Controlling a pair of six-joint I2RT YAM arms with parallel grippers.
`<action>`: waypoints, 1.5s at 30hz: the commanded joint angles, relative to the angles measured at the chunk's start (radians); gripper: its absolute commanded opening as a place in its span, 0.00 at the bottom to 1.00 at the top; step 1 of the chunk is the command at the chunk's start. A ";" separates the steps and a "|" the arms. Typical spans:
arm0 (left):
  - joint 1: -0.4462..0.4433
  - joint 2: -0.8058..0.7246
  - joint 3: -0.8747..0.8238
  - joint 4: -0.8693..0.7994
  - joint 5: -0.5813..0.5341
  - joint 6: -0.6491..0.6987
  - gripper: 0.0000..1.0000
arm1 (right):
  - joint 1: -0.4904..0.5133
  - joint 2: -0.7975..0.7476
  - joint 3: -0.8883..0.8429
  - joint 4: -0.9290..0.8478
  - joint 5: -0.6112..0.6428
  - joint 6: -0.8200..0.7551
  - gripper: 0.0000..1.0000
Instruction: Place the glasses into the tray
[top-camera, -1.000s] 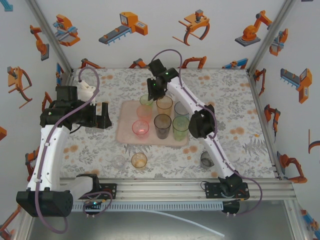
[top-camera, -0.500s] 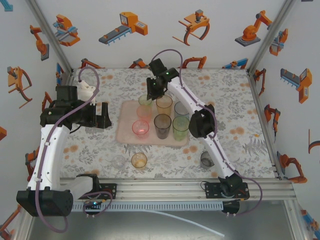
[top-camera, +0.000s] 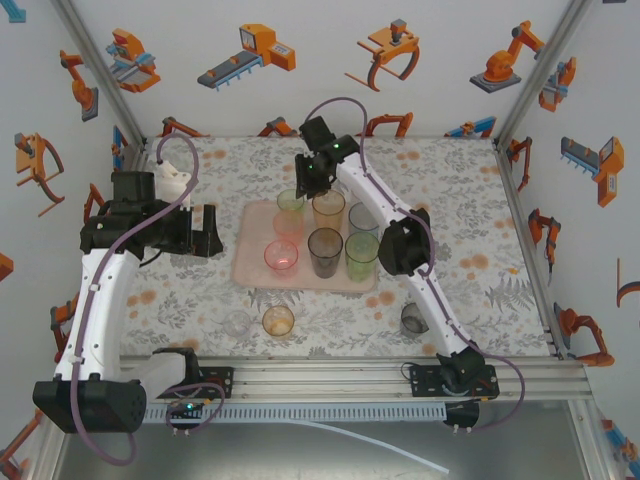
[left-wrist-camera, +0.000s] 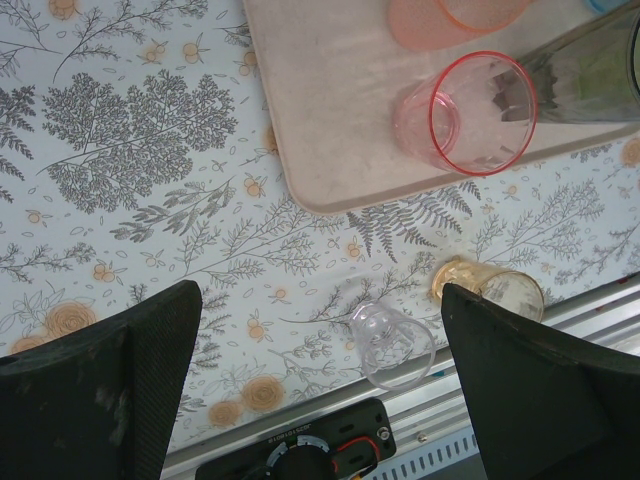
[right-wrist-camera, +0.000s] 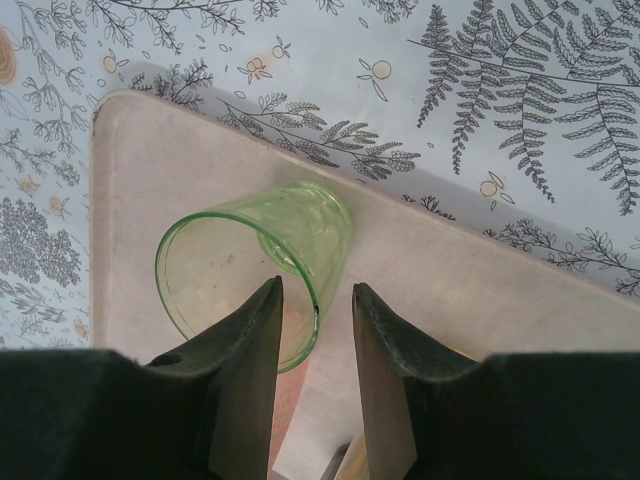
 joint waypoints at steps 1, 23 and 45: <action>0.008 -0.009 0.016 0.002 0.023 -0.015 0.97 | -0.006 -0.034 0.024 -0.017 0.014 0.004 0.36; 0.010 -0.016 0.020 -0.001 0.033 -0.018 0.97 | -0.006 -0.092 0.000 -0.045 -0.002 0.001 0.36; 0.011 -0.039 0.029 -0.034 -0.001 0.046 0.97 | -0.005 -0.317 0.027 -0.071 0.182 -0.059 0.37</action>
